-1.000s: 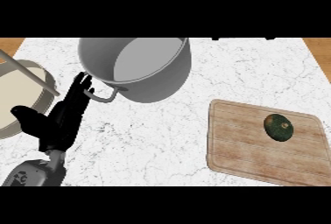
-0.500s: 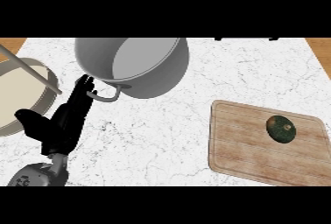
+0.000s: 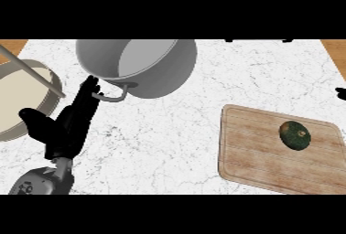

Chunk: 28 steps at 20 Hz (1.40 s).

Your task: Pick the squash from the cutting board and place it in the pot

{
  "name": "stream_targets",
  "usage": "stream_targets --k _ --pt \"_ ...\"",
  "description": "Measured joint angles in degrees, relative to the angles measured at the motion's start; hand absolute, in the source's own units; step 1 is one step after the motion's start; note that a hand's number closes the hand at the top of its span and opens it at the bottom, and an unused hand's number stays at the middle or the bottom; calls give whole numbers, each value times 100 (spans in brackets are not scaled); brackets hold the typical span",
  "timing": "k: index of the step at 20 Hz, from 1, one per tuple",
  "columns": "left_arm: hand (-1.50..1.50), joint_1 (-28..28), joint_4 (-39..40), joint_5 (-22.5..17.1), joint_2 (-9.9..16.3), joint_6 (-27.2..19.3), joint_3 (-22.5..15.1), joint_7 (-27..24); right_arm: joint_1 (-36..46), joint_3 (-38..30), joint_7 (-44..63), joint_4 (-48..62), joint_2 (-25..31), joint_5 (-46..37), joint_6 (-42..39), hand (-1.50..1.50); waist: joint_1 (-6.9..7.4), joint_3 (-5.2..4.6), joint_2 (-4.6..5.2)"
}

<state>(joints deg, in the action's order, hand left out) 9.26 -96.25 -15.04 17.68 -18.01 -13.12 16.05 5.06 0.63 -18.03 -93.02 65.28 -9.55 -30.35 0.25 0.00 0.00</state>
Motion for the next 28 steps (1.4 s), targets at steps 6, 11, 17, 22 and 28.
stream_targets --k 6,11,17,22,28 --pt "0 28 16 64 -57 175 208 77 -102 95 44 94 -442 -864 138 -150 -22 2 -2" --pt "0 -188 -3 190 -198 366 283 -120 -29 -47 318 -99 -929 -1078 -51 -150 -23 10 -15" --pt "0 -213 -128 372 -358 407 367 108 -200 -314 606 -555 -1440 -1237 -299 -150 -36 3 -11" --pt "0 -17 57 413 -436 576 557 156 -114 -208 981 -597 -1952 -1636 -366 -150 -28 3 -7" --pt "0 -209 -194 538 -554 647 575 282 105 -65 1126 -248 -2318 -2344 -287 -150 -10 0 -1"
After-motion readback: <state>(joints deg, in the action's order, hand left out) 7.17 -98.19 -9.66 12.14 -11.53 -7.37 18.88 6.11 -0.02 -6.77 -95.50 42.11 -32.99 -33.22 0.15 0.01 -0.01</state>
